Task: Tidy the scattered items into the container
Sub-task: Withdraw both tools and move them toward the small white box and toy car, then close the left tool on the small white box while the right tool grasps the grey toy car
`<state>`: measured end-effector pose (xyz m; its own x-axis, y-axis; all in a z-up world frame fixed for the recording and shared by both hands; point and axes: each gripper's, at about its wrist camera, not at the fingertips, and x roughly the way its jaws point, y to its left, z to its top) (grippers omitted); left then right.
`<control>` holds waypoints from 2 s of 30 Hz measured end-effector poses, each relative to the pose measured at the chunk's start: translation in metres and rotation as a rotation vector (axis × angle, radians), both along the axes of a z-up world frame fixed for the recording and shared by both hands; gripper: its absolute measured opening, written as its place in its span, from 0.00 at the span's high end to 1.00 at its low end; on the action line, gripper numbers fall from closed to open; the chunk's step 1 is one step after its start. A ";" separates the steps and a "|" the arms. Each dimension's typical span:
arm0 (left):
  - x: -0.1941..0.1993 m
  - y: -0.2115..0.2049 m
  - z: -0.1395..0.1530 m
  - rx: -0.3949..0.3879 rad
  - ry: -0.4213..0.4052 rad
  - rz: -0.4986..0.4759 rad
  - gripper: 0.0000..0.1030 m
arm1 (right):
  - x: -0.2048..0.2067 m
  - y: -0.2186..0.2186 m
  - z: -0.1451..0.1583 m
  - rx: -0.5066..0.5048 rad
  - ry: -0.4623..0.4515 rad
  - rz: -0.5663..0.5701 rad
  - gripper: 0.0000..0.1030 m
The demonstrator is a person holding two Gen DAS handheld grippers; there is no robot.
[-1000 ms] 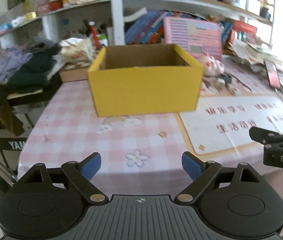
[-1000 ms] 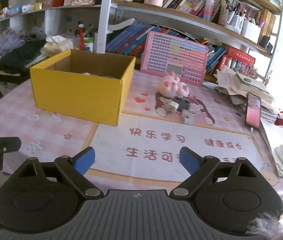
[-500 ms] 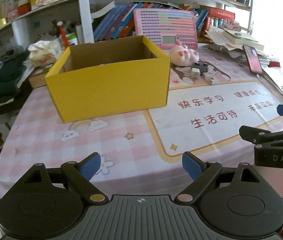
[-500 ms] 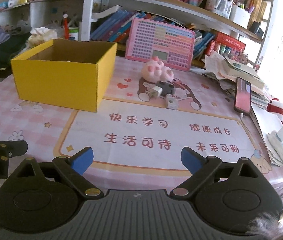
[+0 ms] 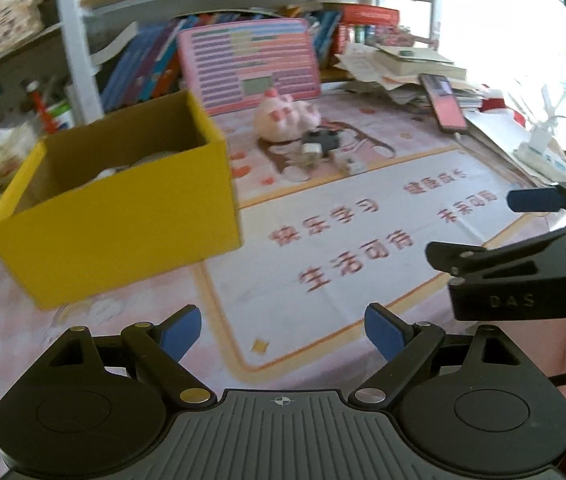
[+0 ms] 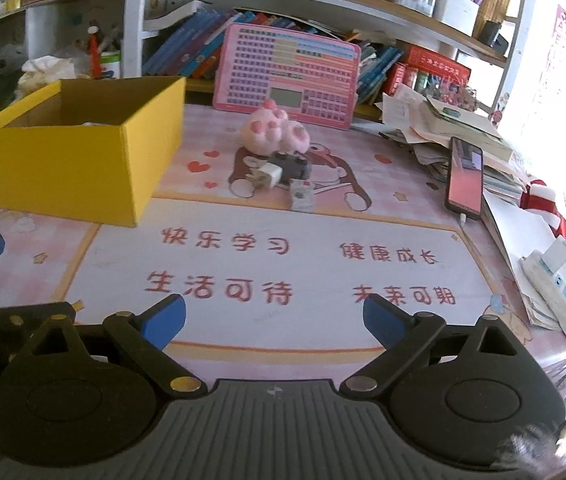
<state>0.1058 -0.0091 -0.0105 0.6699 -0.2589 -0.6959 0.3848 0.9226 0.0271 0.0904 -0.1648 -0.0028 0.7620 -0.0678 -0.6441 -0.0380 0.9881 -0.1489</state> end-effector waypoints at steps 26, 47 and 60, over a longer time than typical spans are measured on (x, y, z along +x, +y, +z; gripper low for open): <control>0.111 -0.112 0.001 0.036 -0.016 -0.017 0.12 | 0.140 -0.100 -0.006 0.096 0.054 0.084 0.19; 0.222 -0.178 -0.048 -0.026 0.091 0.042 0.58 | 0.217 -0.149 -0.018 0.196 0.095 0.049 0.27; 0.237 -0.183 -0.061 -0.012 0.080 0.127 0.72 | 0.238 -0.135 -0.018 0.207 0.098 0.163 0.28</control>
<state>0.3429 -0.1918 -0.0719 0.6403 -0.1843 -0.7457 0.2653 0.9641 -0.0106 0.3284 -0.3001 -0.0203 0.6854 0.1909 -0.7027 -0.2030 0.9769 0.0673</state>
